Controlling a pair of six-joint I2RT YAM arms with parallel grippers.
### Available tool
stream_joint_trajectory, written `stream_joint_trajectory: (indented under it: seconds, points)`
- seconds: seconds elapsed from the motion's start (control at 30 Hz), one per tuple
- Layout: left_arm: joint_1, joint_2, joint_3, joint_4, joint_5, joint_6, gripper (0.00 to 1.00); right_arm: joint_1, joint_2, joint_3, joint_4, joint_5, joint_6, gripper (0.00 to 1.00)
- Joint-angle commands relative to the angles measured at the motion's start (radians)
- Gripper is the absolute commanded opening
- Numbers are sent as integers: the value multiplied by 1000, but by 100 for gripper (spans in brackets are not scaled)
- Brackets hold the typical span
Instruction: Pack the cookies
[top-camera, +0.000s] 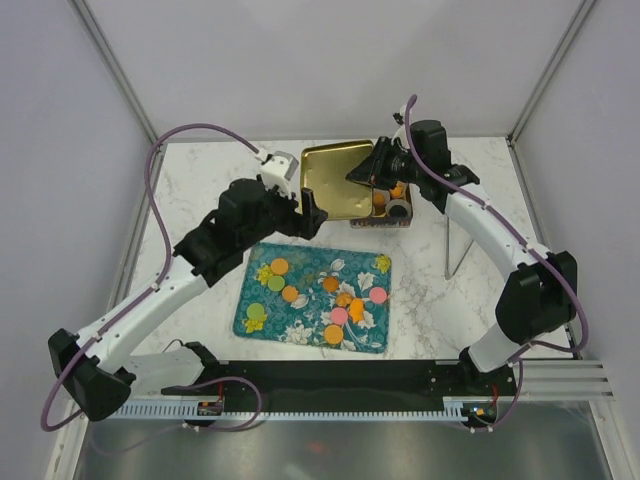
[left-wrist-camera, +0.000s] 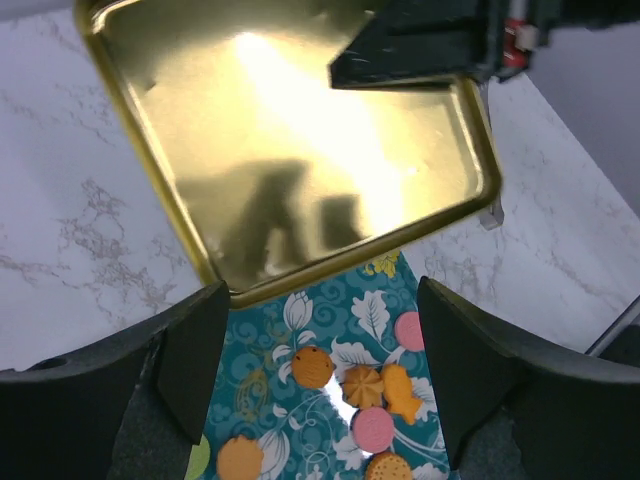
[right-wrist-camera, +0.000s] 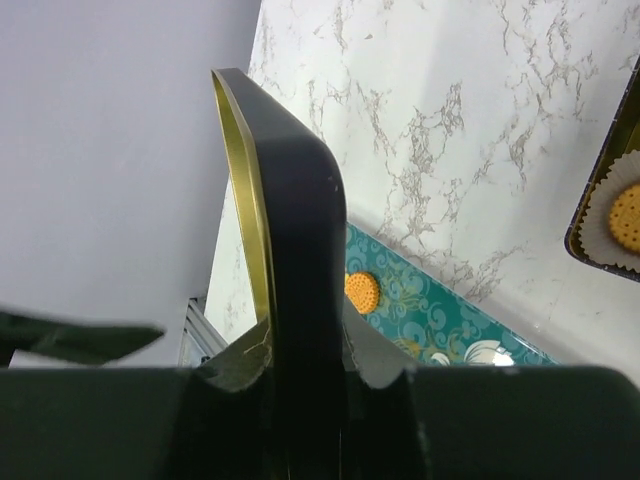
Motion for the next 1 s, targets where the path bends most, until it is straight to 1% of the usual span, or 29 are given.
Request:
stream_joint_trajectory:
  seconds: [0.0, 0.03, 0.07, 0.1, 0.13, 0.17, 0.2, 0.23, 0.27, 0.3, 0.33, 0.37, 0.4, 0.43, 0.47, 0.5, 0.53, 0.57, 0.6, 0.63, 0.7, 0.73, 0.83, 0.97]
  points:
    - [-163, -52, -39, 64, -221, 231, 84, -12, 56, 126, -103, -36, 4, 0]
    - [-199, -55, -46, 74, -311, 264, 85, -13, 76, 143, -114, -39, 10, 0]
    - [-237, -55, -56, 110, -354, 351, 86, -15, 85, 161, -128, -42, 10, 0]
    - [-303, -50, -82, 132, -399, 396, 86, -15, 94, 193, -152, -50, 10, 0]
    - [-335, -41, -95, 161, -496, 436, 87, -16, 111, 207, -163, -51, 12, 0]
    - [-363, -32, -108, 190, -540, 523, 88, -15, 117, 229, -174, -53, 22, 0]
    - [-406, -9, -142, 272, -577, 565, 88, -15, 129, 236, -186, -56, 29, 0]
    - [-423, 2, -163, 329, -621, 613, 89, -15, 135, 243, -189, -67, 35, 0]
    - [-435, 11, -217, 386, -644, 715, 89, -15, 142, 252, -197, -71, 45, 0]
    - [-452, 28, -245, 529, -661, 764, 89, -16, 145, 256, -200, -74, 47, 0]
    - [-455, 33, -280, 607, -663, 817, 90, -15, 143, 259, -203, -74, 49, 0]
    - [-455, 39, -352, 709, -660, 916, 90, -15, 142, 263, -209, -73, 50, 0]
    - [-455, 53, -384, 874, -631, 967, 91, -15, 140, 264, -212, -73, 52, 0]
    - [-455, 65, -412, 958, -614, 1062, 91, -16, 139, 266, -215, -73, 52, 0]
    - [-452, 85, -447, 1032, -605, 1106, 91, -16, 137, 267, -220, -73, 53, 0]
    - [-447, 108, -454, 1102, -623, 1148, 91, -13, 134, 266, -224, -73, 52, 0]
    - [-443, 167, -446, 1215, -640, 1191, 91, -15, 132, 264, -226, -73, 50, 0]
    - [-438, 194, -429, 1253, -650, 1257, 91, -15, 131, 258, -227, -71, 52, 0]
    - [-437, 218, -428, 1294, -649, 1292, 91, -15, 125, 255, -229, -70, 50, 1]
    - [-437, 249, -428, 1349, -622, 1346, 91, -15, 123, 250, -230, -68, 49, 1]
    - [-426, 284, -420, 1425, -620, 1389, 91, -13, 117, 240, -234, -68, 49, 1]
    - [-418, 300, -414, 1504, -627, 1430, 91, -15, 114, 240, -234, -68, 50, 1]
    - [-389, 352, -385, 1526, -620, 1461, 91, -15, 103, 230, -235, -70, 50, 2]
    - [-380, 366, -377, 1527, -569, 1478, 90, -15, 100, 224, -240, -71, 52, 2]
